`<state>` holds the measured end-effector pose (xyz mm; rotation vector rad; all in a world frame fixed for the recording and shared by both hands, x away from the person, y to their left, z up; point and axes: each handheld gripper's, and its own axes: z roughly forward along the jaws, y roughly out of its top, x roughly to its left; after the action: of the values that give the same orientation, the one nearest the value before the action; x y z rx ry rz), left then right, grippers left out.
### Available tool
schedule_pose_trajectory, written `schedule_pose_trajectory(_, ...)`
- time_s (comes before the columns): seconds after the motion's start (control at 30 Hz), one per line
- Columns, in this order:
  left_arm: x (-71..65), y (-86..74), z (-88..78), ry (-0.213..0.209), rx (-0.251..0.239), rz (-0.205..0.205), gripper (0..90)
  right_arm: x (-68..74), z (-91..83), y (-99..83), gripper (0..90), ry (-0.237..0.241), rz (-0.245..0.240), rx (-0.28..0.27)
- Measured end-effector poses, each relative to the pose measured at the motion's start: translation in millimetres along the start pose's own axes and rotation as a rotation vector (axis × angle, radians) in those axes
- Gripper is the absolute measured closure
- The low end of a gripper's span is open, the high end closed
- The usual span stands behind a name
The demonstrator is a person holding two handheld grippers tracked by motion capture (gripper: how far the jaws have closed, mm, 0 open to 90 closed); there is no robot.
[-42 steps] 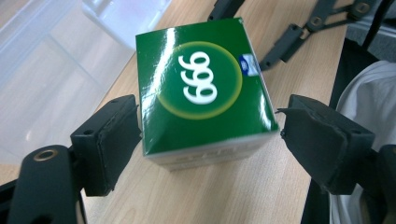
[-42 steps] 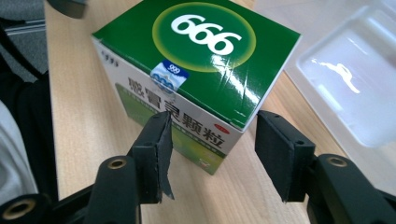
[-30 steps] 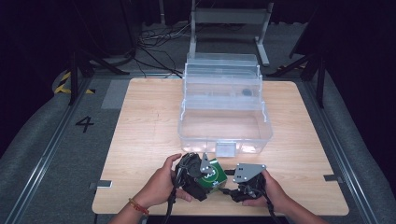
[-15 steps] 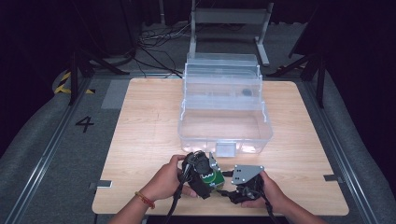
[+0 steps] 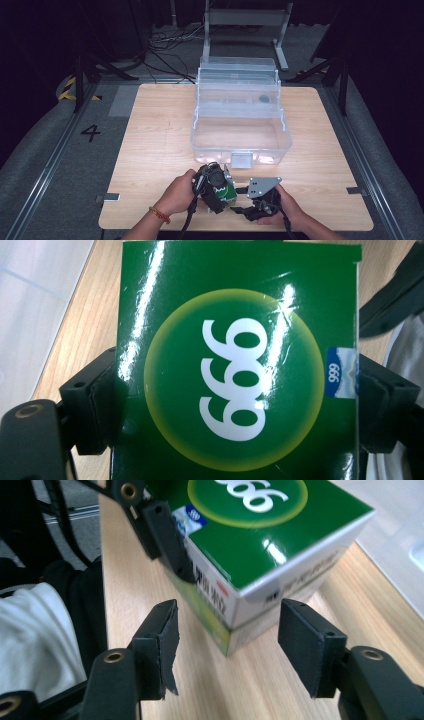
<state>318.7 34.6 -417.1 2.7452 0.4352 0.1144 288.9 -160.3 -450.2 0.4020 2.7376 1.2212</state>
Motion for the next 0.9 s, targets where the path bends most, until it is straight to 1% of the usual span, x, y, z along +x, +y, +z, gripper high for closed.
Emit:
schedule_pose_trajectory(0.07, 0.7, -0.4, 0.1, -0.006, -0.001, 0.006, 14.0, -3.9, -9.3, -2.2, 42.1, -0.015, 0.005, -0.018)
schedule_pose_trajectory(0.1, 1.0, -1.6, 0.4, -0.007, -0.008, 0.009, 14.0, -3.9, -9.3, -2.2, 42.1, -0.015, 0.005, -0.018)
schedule_pose_trajectory(0.13, 1.6, -2.1, 0.1, -0.007, -0.007, 0.017, 14.2, -7.7, -17.3, -3.4, 42.9, -0.011, 0.016, -0.037)
schedule_pose_trajectory(0.17, 1.8, -2.9, -0.6, -0.006, 0.000, 0.017, 14.3, -10.9, -25.5, -4.6, 42.8, -0.021, 0.024, -0.048)
schedule_pose_trajectory(0.2, 1.9, -3.7, -1.1, -0.009, 0.003, 0.015, 14.5, -13.7, -35.3, -5.9, 42.5, -0.044, 0.033, -0.055)
schedule_pose_trajectory(0.23, 1.9, -3.7, -1.1, -0.009, 0.003, 0.015, 14.5, -13.7, -35.3, -5.9, 42.5, -0.044, 0.033, -0.055)
schedule_pose_trajectory(0.33, 2.5, -6.8, -2.2, -0.012, 0.007, 0.011, 14.7, -21.8, -55.1, -6.9, 41.7, -0.108, 0.037, -0.077)
schedule_pose_trajectory(0.37, 3.5, -8.0, -2.8, -0.016, 0.013, 0.023, 14.7, -25.0, -61.4, -6.4, 41.6, -0.129, 0.039, -0.088)
schedule_pose_trajectory(0.4, 3.3, -8.8, -3.6, -0.017, 0.021, 0.018, 14.8, -29.2, -68.9, -5.5, 41.2, -0.151, 0.044, -0.100)
schedule_pose_trajectory(0.43, 3.9, -9.7, -4.6, -0.020, 0.034, 0.025, 14.8, -31.7, -73.4, -4.7, 40.8, -0.169, 0.045, -0.106)
schedule_pose_trajectory(0.47, 4.1, -11.2, -4.7, -0.023, 0.031, 0.020, 14.9, -35.5, -79.1, -3.7, 40.6, -0.195, 0.048, -0.117)
schedule_pose_trajectory(0.5, 4.7, -12.1, -6.0, -0.023, 0.044, 0.022, 14.9, -40.0, -84.8, -2.7, 40.3, -0.212, 0.060, -0.124)
schedule_pose_trajectory(0.53, 5.7, -13.6, -6.5, -0.024, 0.045, 0.030, 15.0, -44.9, -90.0, -1.5, 39.9, -0.234, 0.069, -0.131)
schedule_pose_trajectory(0.57, 5.0, -15.1, -6.5, -0.028, 0.043, 0.017, 15.0, -51.3, -96.4, 0.2, 39.6, -0.270, 0.068, -0.133)
schedule_pose_trajectory(0.6, 5.9, -15.6, -7.5, -0.030, 0.055, 0.031, 15.0, -56.7, -101.3, 1.4, 39.1, -0.301, 0.074, -0.129)
schedule_pose_trajectory(0.63, 5.4, -16.5, -7.5, -0.028, 0.052, 0.029, 15.0, -63.2, -105.9, 2.5, 39.1, -0.325, 0.082, -0.128)
schedule_pose_trajectory(0.67, 5.2, -17.6, -8.4, -0.027, 0.061, 0.027, 15.0, -68.2, -109.5, 3.1, 39.1, -0.344, 0.090, -0.128)
schedule_pose_trajectory(0.7, 5.4, -18.9, -8.6, -0.031, 0.062, 0.031, 15.0, -77.2, -114.6, 4.2, 39.0, -0.376, 0.099, -0.119)
schedule_pose_trajectory(0.73, 5.9, -20.0, -9.7, -0.031, 0.075, 0.035, 15.0, -84.6, -118.5, 5.1, 38.8, -0.407, 0.105, -0.105)
schedule_pose_trajectory(0.77, 6.8, -20.8, -10.2, -0.032, 0.078, 0.045, 15.0, -95.6, -124.1, 5.3, 38.9, -0.451, 0.122, -0.109)
schedule_pose_trajectory(0.8, 7.2, -22.2, -10.3, -0.035, 0.081, 0.037, 15.0, -103.5, -127.1, 4.9, 38.8, -0.455, 0.150, -0.121)
schedule_pose_trajectory(0.83, 7.2, -22.2, -10.3, -0.035, 0.081, 0.037, 15.0, -103.5, -127.1, 4.9, 38.8, -0.455, 0.150, -0.121)
schedule_pose_trajectory(0.87, 7.3, -22.6, -10.5, -0.034, 0.084, 0.034, 15.0, -115.8, -128.9, 4.1, 38.4, -0.461, 0.188, -0.111)
schedule_pose_trajectory(0.9, 7.8, -23.1, -10.7, -0.033, 0.089, 0.044, 15.0, -123.3, -129.2, 3.2, 38.4, -0.472, 0.211, -0.115)
